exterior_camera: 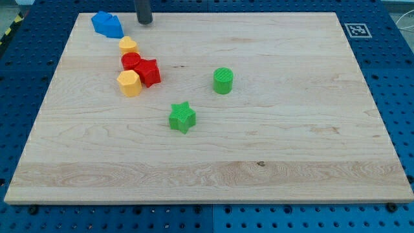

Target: Move your arm to the left side of the green circle

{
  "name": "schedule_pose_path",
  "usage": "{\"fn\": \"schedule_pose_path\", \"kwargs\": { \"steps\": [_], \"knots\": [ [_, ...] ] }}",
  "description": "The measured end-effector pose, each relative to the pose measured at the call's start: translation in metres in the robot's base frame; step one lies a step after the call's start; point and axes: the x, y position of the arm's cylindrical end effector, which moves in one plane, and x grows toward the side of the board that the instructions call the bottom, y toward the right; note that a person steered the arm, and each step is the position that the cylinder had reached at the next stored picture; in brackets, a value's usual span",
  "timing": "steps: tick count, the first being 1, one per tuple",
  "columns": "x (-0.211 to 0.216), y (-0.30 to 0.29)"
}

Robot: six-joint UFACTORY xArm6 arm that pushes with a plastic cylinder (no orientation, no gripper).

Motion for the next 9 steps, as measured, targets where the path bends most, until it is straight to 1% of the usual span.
{"fn": "schedule_pose_path", "kwargs": {
  "steps": [2,4,5,6,8,9],
  "knots": [
    [0.000,0.004],
    [0.025,0.069],
    [0.046,0.096],
    [0.086,0.115],
    [0.159,0.124],
    [0.183,0.124]
  ]
}}
